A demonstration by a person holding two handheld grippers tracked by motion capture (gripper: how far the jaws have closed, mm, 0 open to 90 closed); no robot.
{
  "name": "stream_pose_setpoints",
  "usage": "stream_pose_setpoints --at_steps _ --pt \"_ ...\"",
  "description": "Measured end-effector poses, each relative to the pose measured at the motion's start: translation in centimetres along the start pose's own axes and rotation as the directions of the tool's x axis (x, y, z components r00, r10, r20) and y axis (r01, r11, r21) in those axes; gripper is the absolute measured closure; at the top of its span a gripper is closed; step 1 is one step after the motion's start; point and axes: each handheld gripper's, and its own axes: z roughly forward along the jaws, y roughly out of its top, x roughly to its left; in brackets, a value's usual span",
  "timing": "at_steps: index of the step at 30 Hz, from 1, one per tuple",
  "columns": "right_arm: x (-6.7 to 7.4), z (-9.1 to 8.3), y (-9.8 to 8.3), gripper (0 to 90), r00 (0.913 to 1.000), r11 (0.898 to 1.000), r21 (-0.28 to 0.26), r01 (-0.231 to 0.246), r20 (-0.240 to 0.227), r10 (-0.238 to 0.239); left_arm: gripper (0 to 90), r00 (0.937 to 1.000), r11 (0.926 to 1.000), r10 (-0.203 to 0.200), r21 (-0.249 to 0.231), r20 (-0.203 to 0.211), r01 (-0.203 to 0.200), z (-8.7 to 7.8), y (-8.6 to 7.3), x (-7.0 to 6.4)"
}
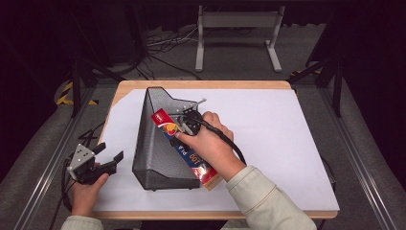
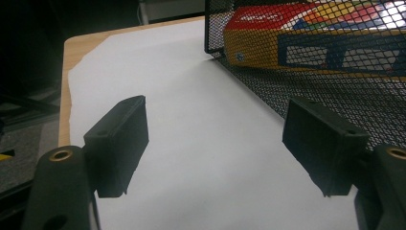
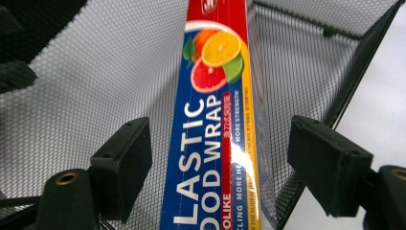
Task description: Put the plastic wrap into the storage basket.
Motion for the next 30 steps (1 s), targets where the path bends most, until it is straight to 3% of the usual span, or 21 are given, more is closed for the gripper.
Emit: stream_pose_setpoints --at_steps 9,12,15,22,25,29,30 --pt "-0.3 -2.1 -0.3 23.5 0.9990 0.992 -0.128 0.017 -0.039 -0.022 24.4 0.9999 0.9999 -0.012 -0.010 0.005 0.012 -0.2 0.0 0.1" --pt "-0.7 -3.1 -0.8 22.4 0.9977 0.980 -0.191 0.047 -0.039 -0.055 24.4 0.9999 0.9999 -0.010 -0.012 0.010 0.010 -0.1 0.1 0.0" --pt "-1.0 -3.8 -1.1 22.4 0.9971 0.975 -0.216 0.050 -0.046 -0.061 24.4 0.9998 0.9999 -0.006 -0.012 0.017 0.006 0.1 0.2 -0.1" --pt "-3.8 -7.5 -3.2 22.1 0.9956 0.940 -0.336 0.052 -0.056 -0.075 24.4 0.9999 0.9999 -0.005 -0.010 0.016 0.005 0.2 0.1 -0.1" --pt "-4.7 -8.1 -3.9 21.8 0.9950 0.939 -0.340 0.043 -0.071 -0.071 24.4 0.9999 1.0000 -0.005 -0.007 0.017 0.005 0.2 0.1 -0.1" --pt "-6.8 -9.2 -5.4 21.2 0.9949 0.932 -0.358 0.062 -0.053 -0.086 24.3 0.9999 1.0000 -0.001 -0.005 0.017 0.001 0.2 0.1 -0.2" --pt "-7.6 -9.6 -5.8 21.3 0.9960 0.930 -0.364 0.046 -0.054 -0.071 24.3 0.9998 1.0000 -0.003 -0.005 0.018 0.003 0.3 0.1 -0.3"
